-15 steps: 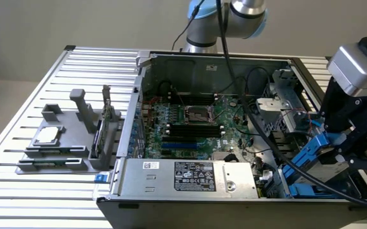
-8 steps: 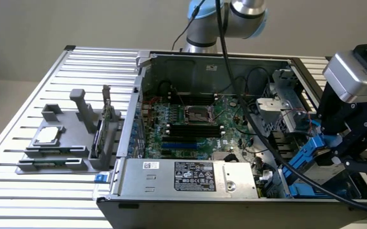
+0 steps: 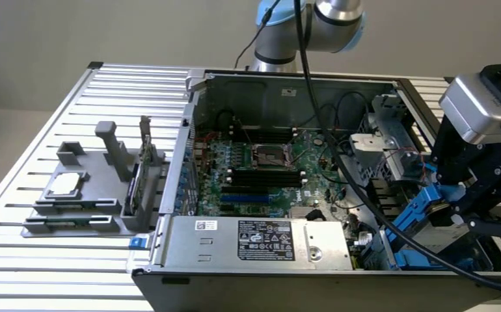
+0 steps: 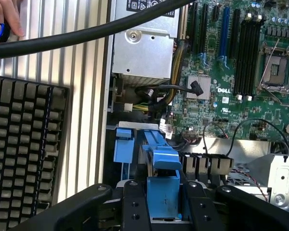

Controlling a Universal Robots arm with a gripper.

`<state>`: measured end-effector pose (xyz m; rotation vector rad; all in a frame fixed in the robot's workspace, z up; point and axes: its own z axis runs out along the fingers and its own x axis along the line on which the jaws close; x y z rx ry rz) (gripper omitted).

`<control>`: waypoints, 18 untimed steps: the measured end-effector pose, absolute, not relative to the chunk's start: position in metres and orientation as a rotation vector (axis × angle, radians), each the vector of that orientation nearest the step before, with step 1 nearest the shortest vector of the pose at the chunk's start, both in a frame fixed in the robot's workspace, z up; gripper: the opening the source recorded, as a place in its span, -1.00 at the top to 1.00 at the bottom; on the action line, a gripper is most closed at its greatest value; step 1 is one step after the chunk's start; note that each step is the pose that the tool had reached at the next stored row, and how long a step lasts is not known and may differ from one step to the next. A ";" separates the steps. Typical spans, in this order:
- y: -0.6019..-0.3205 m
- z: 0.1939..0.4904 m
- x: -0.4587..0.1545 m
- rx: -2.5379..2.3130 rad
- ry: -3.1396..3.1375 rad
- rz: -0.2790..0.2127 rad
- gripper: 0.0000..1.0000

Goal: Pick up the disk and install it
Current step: 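Insert the disk into the insertion slot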

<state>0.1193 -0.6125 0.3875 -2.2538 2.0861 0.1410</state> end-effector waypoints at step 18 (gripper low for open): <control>-0.613 0.388 0.119 -2.254 2.086 0.141 0.36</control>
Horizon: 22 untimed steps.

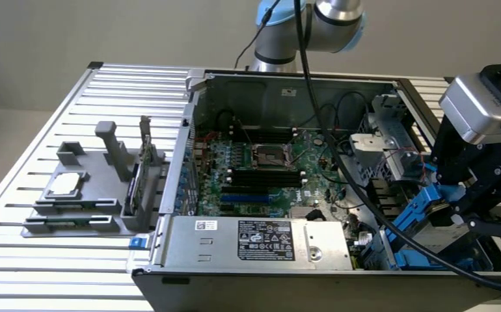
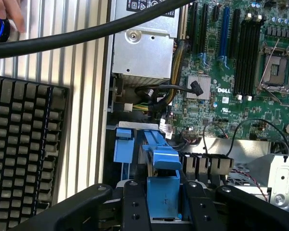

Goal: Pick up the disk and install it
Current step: 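Insert the disk into the insertion slot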

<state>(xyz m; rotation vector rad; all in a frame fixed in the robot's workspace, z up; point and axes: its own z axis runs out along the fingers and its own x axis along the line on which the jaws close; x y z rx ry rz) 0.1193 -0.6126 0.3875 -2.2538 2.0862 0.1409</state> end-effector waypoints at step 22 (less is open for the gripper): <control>-0.613 0.388 0.119 -2.254 2.086 0.141 0.36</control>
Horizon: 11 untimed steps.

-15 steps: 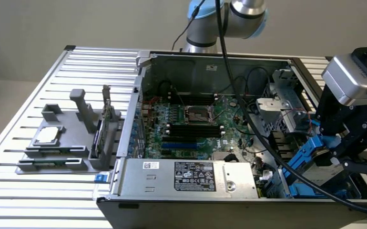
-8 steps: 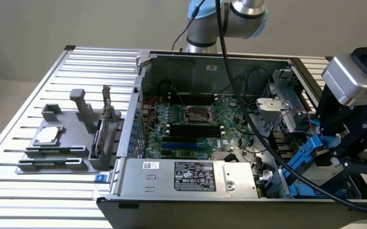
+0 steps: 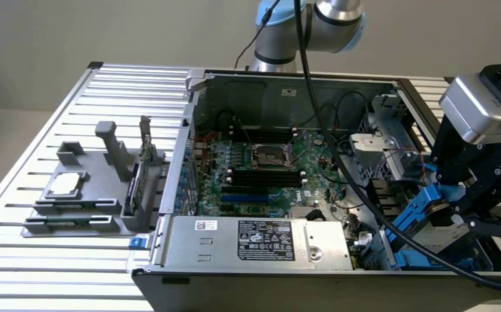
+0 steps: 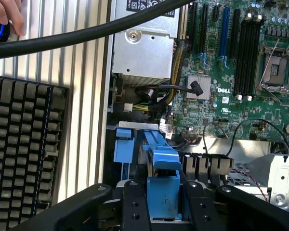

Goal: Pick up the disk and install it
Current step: 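Insert the disk into the insertion slot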

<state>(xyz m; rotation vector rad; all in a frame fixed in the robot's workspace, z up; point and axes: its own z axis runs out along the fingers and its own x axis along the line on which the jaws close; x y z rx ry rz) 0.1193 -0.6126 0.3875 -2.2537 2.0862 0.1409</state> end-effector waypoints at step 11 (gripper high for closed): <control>-0.613 0.388 0.119 -2.254 2.086 0.141 0.36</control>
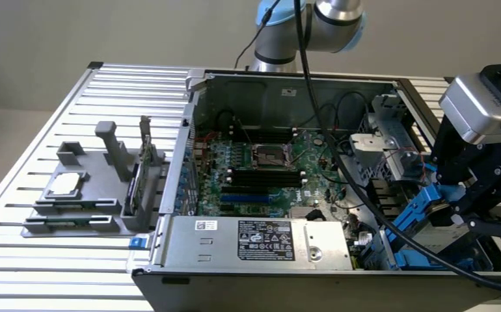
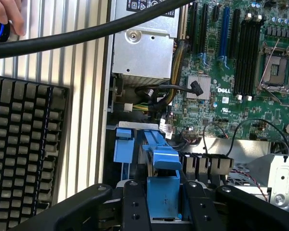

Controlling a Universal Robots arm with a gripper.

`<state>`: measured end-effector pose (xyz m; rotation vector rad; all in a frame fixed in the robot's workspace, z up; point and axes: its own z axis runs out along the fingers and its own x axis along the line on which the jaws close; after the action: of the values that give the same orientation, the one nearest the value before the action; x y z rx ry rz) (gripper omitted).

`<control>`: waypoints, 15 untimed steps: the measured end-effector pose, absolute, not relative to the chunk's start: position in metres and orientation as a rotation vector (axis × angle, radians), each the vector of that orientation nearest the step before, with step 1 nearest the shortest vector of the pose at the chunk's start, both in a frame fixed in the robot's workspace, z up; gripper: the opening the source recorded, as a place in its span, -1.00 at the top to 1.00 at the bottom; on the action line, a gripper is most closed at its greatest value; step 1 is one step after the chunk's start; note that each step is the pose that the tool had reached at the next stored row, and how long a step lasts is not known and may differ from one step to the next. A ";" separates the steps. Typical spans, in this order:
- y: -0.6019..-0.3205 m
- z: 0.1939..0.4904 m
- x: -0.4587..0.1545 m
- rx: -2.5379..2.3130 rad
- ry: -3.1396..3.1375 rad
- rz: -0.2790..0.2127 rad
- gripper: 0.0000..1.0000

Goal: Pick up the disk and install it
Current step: 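Insert the disk into the insertion slot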

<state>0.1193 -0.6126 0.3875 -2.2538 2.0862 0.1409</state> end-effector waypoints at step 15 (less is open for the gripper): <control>-0.613 0.388 0.119 -2.254 2.086 0.141 0.36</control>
<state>0.1193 -0.6126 0.3875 -2.2537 2.0862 0.1409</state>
